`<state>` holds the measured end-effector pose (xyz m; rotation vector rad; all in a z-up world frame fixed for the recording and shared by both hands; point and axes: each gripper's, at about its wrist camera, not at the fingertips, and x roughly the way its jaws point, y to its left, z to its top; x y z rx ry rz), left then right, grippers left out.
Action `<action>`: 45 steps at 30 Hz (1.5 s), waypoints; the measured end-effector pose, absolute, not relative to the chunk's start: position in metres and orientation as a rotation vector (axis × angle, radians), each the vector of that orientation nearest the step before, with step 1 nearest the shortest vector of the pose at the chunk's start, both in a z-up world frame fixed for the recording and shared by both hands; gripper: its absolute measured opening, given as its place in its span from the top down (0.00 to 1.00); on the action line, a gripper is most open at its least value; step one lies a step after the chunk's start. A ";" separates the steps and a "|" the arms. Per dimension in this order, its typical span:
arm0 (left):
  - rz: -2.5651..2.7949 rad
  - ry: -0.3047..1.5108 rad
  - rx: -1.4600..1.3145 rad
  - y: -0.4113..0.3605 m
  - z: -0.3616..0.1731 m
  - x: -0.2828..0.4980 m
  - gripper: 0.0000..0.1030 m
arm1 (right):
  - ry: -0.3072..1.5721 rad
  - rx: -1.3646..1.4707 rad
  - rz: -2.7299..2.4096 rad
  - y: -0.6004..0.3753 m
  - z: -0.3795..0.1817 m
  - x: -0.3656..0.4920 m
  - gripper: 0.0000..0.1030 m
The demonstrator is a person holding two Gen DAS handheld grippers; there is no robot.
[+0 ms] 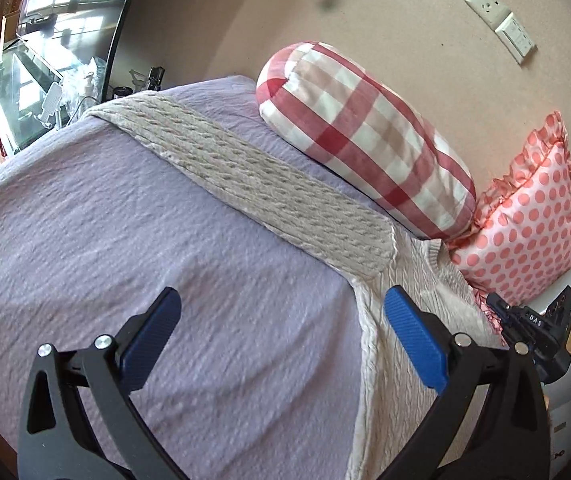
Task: Fold small clothes
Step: 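Grasp a sweater sleeve with the right tool and fold it across the body, then open the right tool to release the folded sleeve, then grasp the other sleeve with the left tool, fold it across, release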
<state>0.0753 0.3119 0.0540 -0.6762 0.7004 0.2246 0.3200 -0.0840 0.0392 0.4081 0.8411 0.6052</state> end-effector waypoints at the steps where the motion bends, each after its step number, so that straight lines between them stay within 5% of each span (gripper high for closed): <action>1: 0.237 0.700 -0.686 0.320 0.053 0.077 0.02 | 0.874 0.360 0.623 -0.074 0.034 0.308 0.94; 4: 0.268 0.695 -0.718 0.344 0.051 0.085 0.02 | 0.999 0.287 0.682 -0.060 0.019 0.284 0.93; 6: 0.280 0.688 -0.749 0.358 0.049 0.092 0.04 | 1.000 0.324 0.693 -0.074 0.020 0.275 0.83; 8: 0.286 0.685 -0.798 0.374 0.046 0.100 0.06 | 0.959 0.371 0.667 -0.096 0.027 0.267 0.43; 9: 0.289 0.687 -0.832 0.382 0.043 0.104 0.07 | 0.937 0.376 0.647 -0.106 0.030 0.263 0.39; 22: 0.371 0.625 -1.180 0.483 0.005 0.143 0.47 | 0.863 0.415 0.608 -0.181 0.047 0.225 0.30; 26: 0.476 0.667 -1.184 0.507 0.003 0.149 0.87 | 0.829 0.400 0.615 -0.192 0.050 0.216 0.26; 28: 0.531 0.705 -1.103 0.502 0.016 0.154 0.93 | 0.817 0.399 0.614 -0.199 0.051 0.213 0.26; 33: 0.476 0.685 -0.652 0.409 0.108 0.187 0.94 | 0.758 0.430 0.584 -0.224 0.055 0.211 0.26; 38: 0.149 0.655 -0.236 0.219 0.172 0.226 0.94 | 0.719 0.510 0.517 -0.256 0.055 0.215 0.26; 45: -0.317 0.773 0.259 -0.054 0.096 0.230 0.78 | 0.737 0.612 0.407 -0.296 0.038 0.226 0.26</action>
